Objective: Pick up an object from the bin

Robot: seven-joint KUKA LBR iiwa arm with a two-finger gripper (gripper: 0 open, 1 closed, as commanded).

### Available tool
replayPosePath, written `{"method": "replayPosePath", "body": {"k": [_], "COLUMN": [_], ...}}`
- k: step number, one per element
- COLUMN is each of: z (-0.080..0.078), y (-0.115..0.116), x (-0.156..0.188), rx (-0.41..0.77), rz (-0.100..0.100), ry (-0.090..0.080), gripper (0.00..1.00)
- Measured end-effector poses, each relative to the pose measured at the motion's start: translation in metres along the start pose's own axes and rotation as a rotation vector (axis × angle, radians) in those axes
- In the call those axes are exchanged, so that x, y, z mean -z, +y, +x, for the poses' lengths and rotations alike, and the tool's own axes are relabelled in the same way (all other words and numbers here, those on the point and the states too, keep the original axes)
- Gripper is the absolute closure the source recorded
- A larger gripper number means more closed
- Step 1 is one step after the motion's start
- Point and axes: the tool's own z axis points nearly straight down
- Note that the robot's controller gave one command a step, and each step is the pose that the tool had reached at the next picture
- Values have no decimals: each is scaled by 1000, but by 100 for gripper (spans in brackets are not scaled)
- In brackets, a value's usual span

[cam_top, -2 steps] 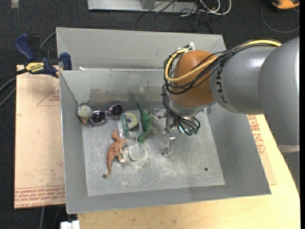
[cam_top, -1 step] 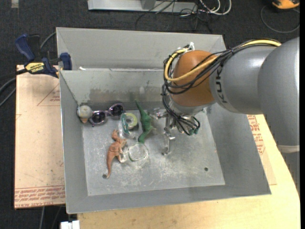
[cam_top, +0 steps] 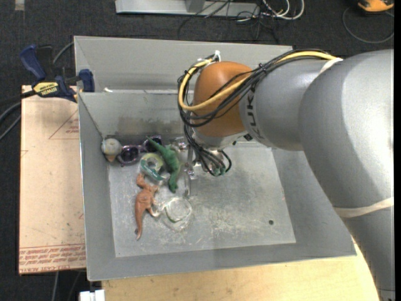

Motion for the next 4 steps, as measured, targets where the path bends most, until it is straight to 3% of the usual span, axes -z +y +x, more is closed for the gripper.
{"method": "replayPosePath", "body": {"k": [1,2,3,4], "z": [-13,4,20,41], "y": [-1,42,28,51], "x": [0,0,2,86], "rx": [179,-50,94,4], "rz": [-1,0,-2,-1], "ry": [0,-1,0,3], "gripper": [0,0,0,0]}}
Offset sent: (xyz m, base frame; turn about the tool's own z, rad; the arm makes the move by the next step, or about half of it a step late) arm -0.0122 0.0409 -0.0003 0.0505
